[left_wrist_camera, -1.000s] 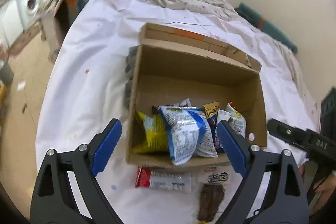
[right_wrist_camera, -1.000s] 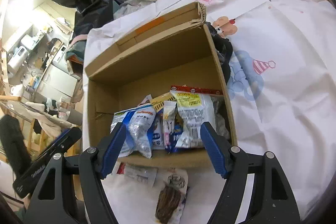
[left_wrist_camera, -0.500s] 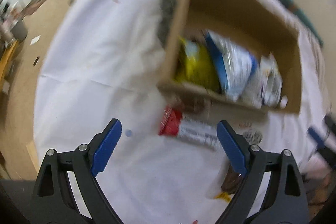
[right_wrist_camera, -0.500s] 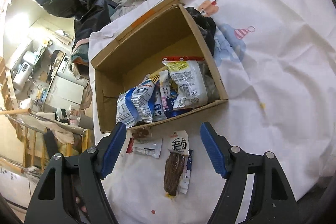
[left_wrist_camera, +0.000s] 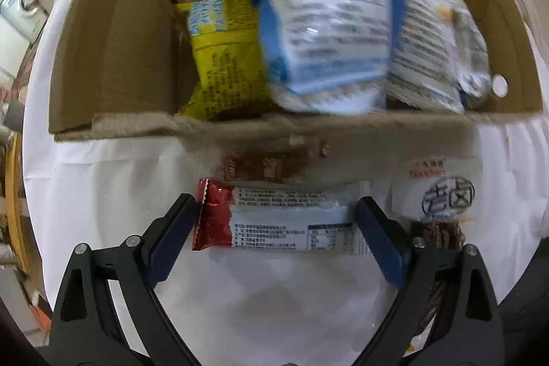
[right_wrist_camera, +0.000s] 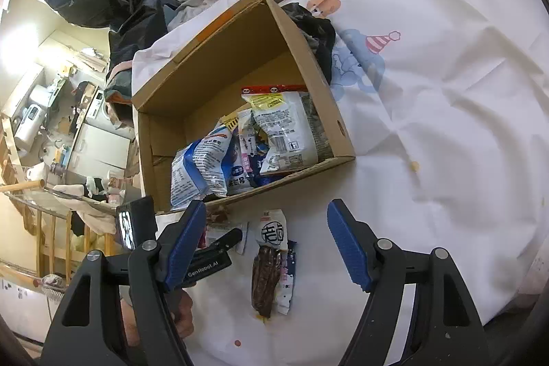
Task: Organize snacks
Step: 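Grasp the red-and-white snack bar with the left gripper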
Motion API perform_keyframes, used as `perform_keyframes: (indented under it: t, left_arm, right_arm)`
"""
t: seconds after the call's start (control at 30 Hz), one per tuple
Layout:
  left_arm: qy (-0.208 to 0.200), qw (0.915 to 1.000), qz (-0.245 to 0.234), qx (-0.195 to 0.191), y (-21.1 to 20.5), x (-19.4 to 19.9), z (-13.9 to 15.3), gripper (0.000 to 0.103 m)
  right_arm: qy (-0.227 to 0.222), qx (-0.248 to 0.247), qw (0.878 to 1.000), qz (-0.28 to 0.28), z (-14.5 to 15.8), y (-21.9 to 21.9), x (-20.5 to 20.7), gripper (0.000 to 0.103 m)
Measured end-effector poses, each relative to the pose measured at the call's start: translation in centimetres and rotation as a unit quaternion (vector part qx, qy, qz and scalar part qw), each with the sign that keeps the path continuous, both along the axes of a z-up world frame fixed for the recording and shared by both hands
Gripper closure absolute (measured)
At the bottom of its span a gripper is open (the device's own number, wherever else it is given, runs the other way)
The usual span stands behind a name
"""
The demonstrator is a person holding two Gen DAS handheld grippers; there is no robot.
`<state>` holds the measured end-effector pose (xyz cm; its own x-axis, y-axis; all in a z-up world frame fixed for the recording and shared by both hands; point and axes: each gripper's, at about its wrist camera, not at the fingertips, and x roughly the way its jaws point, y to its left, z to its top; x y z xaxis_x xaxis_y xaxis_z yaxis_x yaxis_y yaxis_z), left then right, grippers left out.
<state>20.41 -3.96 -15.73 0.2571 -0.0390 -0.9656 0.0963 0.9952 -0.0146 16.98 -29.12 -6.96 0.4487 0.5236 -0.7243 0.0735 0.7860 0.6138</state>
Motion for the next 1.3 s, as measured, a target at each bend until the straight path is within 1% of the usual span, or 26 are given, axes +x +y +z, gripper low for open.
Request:
perform_keyframes:
  t: [0.1,0.17,0.2,0.27,0.3,0.33,0.4,0.47,0.57,0.6,0.63,0.73,0.77,0.83,0.87,0.93,0.97,1.03,1.13,1.17,1.23,1.27,1.3]
  left_arm:
    - [0.020,0.9997,-0.011,0.008,-0.3,-1.4,-0.2,0.011]
    - [0.054,0.9985,-0.005,-0.005,0.0,-2.7,-0.8,0.011]
    - [0.058,0.9983,-0.005,-0.008,0.1,-3.1,-1.0,0.011]
    - [0.054,0.9983,-0.020,0.005,-0.1,-4.1,-0.8,0.015]
    - [0.052,0.9984,-0.020,0.001,-0.2,-4.4,-0.6,0.016]
    - [0.051,0.9985,-0.015,-0.016,0.0,-4.7,-0.2,0.017]
    - [0.047,0.9982,-0.007,-0.037,0.5,-5.3,0.6,0.017]
    - [0.032,0.9986,-0.013,-0.040,0.6,-5.2,1.7,0.017]
    - [0.015,0.9996,-0.023,-0.012,0.6,-3.7,2.3,0.016]
    - [0.013,0.9996,-0.023,-0.013,0.7,-3.1,2.4,0.016]
    - [0.011,0.9996,-0.020,-0.019,0.8,-2.4,2.3,0.016]
    - [-0.001,0.9986,0.014,-0.052,1.2,-0.8,2.3,0.016]
    - [0.001,0.9983,0.029,-0.050,1.4,-0.2,1.9,0.016]
    - [0.018,0.9984,0.046,-0.028,1.5,0.4,0.7,0.017]
    - [0.024,0.9983,0.050,-0.019,2.3,0.4,0.4,0.017]
    - [0.026,0.9980,0.058,-0.006,2.5,0.5,0.1,0.019]
    - [0.023,0.9980,0.059,-0.003,2.5,0.3,0.3,0.019]
    - [0.032,0.9980,0.053,0.010,2.5,-0.4,0.4,0.019]
    - [0.054,0.9972,0.042,0.029,2.8,-2.9,0.2,0.019]
    - [0.064,0.9968,0.038,0.030,3.1,-4.3,0.1,0.019]
    - [0.078,0.9961,0.032,0.027,3.0,-5.8,0.3,0.019]
    - [0.081,0.9960,0.023,0.029,3.3,-7.6,0.1,0.019]
    - [0.082,0.9960,0.015,0.032,3.2,-8.3,0.1,0.019]
  right_arm:
    - [0.003,0.005,1.000,0.003,0.0,0.3,0.2,0.027]
    - [0.001,0.004,1.000,0.009,0.0,0.8,0.3,0.027]
    - [-0.001,0.003,1.000,0.013,0.1,1.0,0.4,0.027]
    - [-0.003,0.002,1.000,0.020,0.2,1.6,0.5,0.027]
    - [-0.004,0.002,1.000,0.023,0.3,1.9,0.5,0.027]
    - [-0.005,0.003,1.000,0.025,0.3,2.0,0.5,0.027]
    - [-0.007,0.004,1.000,0.028,0.5,2.3,0.4,0.027]
    - [-0.008,0.004,1.000,0.029,0.6,2.3,0.3,0.027]
    - [-0.006,0.002,1.000,0.026,0.5,2.1,0.2,0.027]
    - [-0.005,0.002,1.000,0.024,0.5,2.1,0.3,0.027]
    - [-0.004,0.001,1.000,0.022,0.4,1.9,0.3,0.027]
    - [-0.001,-0.001,1.000,0.014,0.2,1.6,0.3,0.027]
    - [0.000,-0.004,1.000,0.011,0.1,1.4,0.3,0.027]
    - [0.003,-0.008,1.000,0.008,-0.1,1.1,0.3,0.027]
    - [0.005,-0.009,1.000,0.006,-0.2,1.0,0.3,0.027]
    - [0.007,-0.009,1.000,0.002,-0.4,0.7,0.4,0.027]
    - [0.008,-0.007,1.000,0.000,-0.4,0.6,0.4,0.027]
    - [0.008,-0.002,1.000,-0.001,-0.3,0.5,0.3,0.027]
    - [0.005,0.005,1.000,0.004,-0.2,0.8,0.4,0.027]
    - [0.003,0.006,1.000,0.007,0.0,1.0,0.5,0.027]
    - [-0.002,0.010,1.000,0.015,0.3,1.5,0.5,0.027]
    - [-0.004,0.011,1.000,0.018,0.4,1.6,0.5,0.027]
    - [-0.006,0.012,1.000,0.020,0.6,1.8,0.4,0.027]
